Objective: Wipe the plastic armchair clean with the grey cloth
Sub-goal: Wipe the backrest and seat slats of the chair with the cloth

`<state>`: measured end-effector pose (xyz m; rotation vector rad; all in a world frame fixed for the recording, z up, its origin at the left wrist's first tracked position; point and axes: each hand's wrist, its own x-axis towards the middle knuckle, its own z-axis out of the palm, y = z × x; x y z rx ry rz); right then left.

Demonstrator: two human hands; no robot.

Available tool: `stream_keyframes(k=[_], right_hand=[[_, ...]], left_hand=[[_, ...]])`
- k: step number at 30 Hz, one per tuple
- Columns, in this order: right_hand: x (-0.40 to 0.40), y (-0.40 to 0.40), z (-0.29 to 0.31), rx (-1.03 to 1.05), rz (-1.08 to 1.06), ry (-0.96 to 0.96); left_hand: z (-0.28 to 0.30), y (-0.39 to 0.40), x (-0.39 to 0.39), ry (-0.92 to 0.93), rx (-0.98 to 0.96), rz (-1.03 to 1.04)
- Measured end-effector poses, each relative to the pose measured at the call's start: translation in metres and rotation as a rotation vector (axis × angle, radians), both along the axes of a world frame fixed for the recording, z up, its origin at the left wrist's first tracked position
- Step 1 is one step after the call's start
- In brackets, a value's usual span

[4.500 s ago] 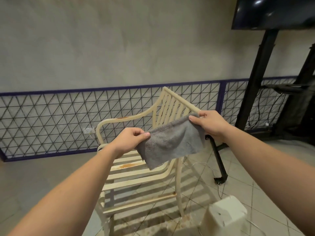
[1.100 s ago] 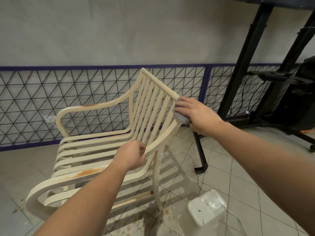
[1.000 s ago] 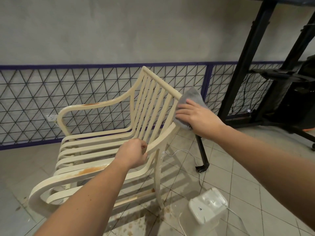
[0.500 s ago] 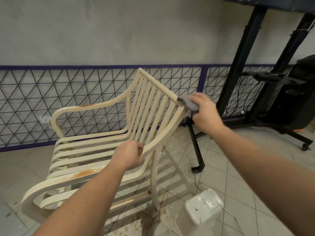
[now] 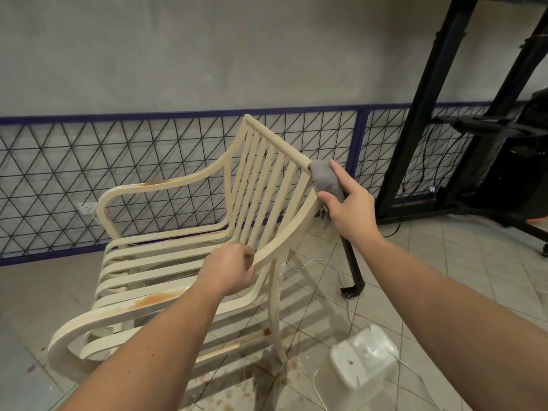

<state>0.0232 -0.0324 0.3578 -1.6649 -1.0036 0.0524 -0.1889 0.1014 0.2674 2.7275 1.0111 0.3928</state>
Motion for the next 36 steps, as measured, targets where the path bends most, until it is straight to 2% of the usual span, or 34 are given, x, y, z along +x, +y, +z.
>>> stream_keyframes(k=[3, 6, 10, 12, 15, 17, 20, 21, 23, 25, 28, 32, 34, 36], right_hand=[[0.013, -0.009, 0.007, 0.023, -0.067, -0.104], [0.024, -0.014, 0.026, 0.038, -0.087, -0.53], [0.025, 0.002, 0.041, -0.389, 0.109, -1.235], [0.022, 0.008, 0.035, -0.53, 0.21, -1.363], [0.016, 0.01, 0.029, -0.651, 0.552, -1.384], [0.015, 0.011, 0.04, -0.614, 0.677, -1.333], [0.018, 0.016, 0.061, -0.51, 0.481, -1.25], [0.018, 0.017, 0.061, -0.548, 0.408, -1.25], [0.011, 0.019, 0.051, -0.648, 0.335, -1.371], [0.006, 0.019, 0.028, -0.719, 0.42, -1.439], [0.001, 0.016, 0.03, -0.75, 0.568, -1.32], [0.008, 0.024, 0.052, -0.565, 0.406, -1.314], [0.008, 0.027, 0.044, -0.633, 0.291, -1.398], [0.0, 0.027, 0.021, -0.744, 0.281, -1.445]], left_hand=[[0.003, 0.0, 0.0, 0.002, -0.007, 0.001], [0.001, 0.0, -0.001, -0.007, 0.011, 0.006], [-0.004, 0.004, -0.001, 0.007, 0.021, 0.001], [-0.004, 0.006, -0.001, 0.009, 0.014, -0.001], [-0.007, 0.007, -0.001, -0.004, 0.01, 0.005], [-0.009, 0.009, -0.001, -0.014, 0.004, 0.001], [-0.009, 0.01, -0.002, -0.022, -0.008, -0.001], [-0.009, 0.01, -0.002, -0.022, -0.011, -0.005], [-0.008, 0.009, -0.003, -0.018, -0.02, -0.008], [-0.006, 0.009, -0.003, -0.011, -0.022, -0.003], [-0.003, 0.008, -0.004, -0.009, -0.023, -0.004], [-0.003, 0.006, -0.004, -0.009, -0.02, 0.007], [-0.004, 0.007, -0.004, -0.004, -0.022, 0.013], [-0.004, 0.009, -0.003, 0.003, -0.033, 0.017]])
